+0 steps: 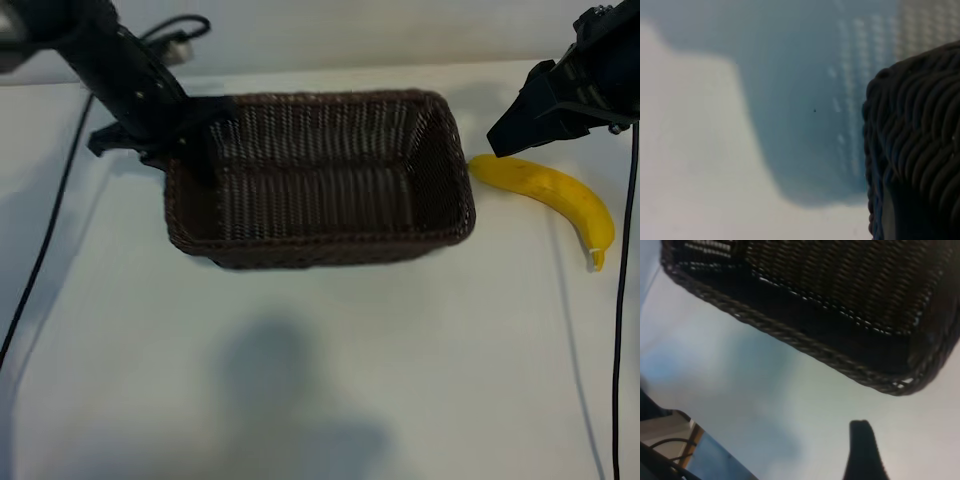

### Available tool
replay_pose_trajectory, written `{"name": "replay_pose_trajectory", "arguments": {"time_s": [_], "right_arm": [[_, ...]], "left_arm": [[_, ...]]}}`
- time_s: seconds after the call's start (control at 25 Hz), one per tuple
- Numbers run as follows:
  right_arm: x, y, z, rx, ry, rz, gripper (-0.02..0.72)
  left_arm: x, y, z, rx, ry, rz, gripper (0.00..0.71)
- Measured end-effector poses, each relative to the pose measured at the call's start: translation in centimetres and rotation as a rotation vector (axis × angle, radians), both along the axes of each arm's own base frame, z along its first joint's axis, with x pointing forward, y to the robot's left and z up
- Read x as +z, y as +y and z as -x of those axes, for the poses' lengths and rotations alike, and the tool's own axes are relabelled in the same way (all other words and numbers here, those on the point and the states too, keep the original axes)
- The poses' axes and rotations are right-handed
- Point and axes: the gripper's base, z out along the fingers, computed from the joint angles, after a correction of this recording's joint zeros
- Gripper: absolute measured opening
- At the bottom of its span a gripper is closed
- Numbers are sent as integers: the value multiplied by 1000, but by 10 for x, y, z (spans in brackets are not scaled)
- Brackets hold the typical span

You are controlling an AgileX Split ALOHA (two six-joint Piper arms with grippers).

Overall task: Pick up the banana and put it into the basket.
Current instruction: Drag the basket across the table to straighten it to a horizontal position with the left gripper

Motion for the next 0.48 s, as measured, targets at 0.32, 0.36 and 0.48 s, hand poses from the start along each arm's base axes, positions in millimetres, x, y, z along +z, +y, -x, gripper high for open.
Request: {"name": "replay_pose_trajectory", "arguments": {"time_s": [0.32, 0.36, 0.48], "right_arm": [[0, 0, 0, 0, 0, 0, 467], [0, 0, 0, 0, 0, 0, 467], [0, 0, 0, -1, -2, 0, 467]], "left_arm": [[-15, -5, -4, 28, 8, -1, 175], [-16, -5, -4, 34, 9, -1, 175], [-19, -6, -5, 36, 21, 3, 195]]}}
